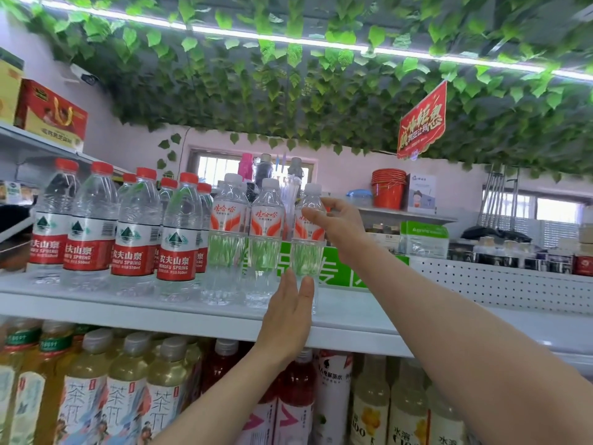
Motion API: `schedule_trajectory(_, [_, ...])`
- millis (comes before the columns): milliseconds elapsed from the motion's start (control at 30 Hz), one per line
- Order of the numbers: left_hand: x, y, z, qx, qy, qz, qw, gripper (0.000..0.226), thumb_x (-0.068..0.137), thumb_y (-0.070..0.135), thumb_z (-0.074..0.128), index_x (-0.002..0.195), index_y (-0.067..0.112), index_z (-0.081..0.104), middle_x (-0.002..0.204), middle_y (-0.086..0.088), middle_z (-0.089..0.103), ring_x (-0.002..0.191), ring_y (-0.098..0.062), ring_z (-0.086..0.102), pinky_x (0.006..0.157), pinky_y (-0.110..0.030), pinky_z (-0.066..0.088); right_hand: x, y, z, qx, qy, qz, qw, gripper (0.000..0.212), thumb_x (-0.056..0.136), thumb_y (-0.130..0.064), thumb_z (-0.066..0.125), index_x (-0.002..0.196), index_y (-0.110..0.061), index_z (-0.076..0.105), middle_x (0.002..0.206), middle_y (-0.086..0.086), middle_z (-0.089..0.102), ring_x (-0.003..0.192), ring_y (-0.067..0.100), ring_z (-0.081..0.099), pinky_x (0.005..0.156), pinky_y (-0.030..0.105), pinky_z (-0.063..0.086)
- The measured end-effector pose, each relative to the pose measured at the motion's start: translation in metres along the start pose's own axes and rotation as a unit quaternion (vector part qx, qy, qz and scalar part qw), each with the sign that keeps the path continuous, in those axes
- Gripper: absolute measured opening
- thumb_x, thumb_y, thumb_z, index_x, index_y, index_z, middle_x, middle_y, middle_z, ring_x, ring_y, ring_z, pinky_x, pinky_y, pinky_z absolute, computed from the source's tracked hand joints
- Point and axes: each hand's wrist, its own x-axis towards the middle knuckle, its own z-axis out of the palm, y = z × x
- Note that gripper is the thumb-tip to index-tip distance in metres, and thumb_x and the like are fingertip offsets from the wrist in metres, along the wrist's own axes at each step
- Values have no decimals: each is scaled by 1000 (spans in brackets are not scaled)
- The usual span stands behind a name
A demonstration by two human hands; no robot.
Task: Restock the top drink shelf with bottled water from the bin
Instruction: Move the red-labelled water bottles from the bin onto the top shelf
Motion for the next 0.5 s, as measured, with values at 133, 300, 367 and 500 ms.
schedule_trajectory(133, [2, 2, -3, 1, -9, -12, 1000, 87, 87, 76, 9, 159, 29, -5, 165, 13, -11, 151, -5, -7, 123, -33, -1, -4, -3, 4, -6, 23, -2, 1000, 66, 76, -31, 88, 132, -13, 58, 123, 12, 67, 96, 29, 74, 95, 53, 57])
schedule_trajectory(300, [5, 6, -8, 7, -23, -34, 999, 83, 92, 74, 10, 159, 29, -6, 165, 13, -13, 152, -7, -7, 124, -35, -1, -7, -3, 10, -4, 29, 2, 1000, 66, 78, -31, 88, 135, -18, 57, 106, -7, 61, 63, 2, 70, 73, 25, 50])
schedule_trajectory(367, [6, 6, -9, 8, -28, -37, 999, 84, 91, 75, 11, 159, 29, -7, 165, 14, -13, 152, -7, -7, 124, -37, 0, -6, -1, 11, 4, 30, 12, 999, 66, 79, -31, 88, 136, -19, 56, 116, -2, 60, 92, 11, 68, 86, 31, 51])
schedule_trajectory(500, [5, 4, -10, 5, -26, -36, 999, 82, 93, 74, 13, 159, 29, -5, 165, 14, -11, 152, -7, -6, 125, -40, 2, -9, -4, 10, -15, 27, 21, 999, 67, 82, -34, 85, 140, -23, 54, 133, 5, 58, 113, 24, 63, 104, 44, 50])
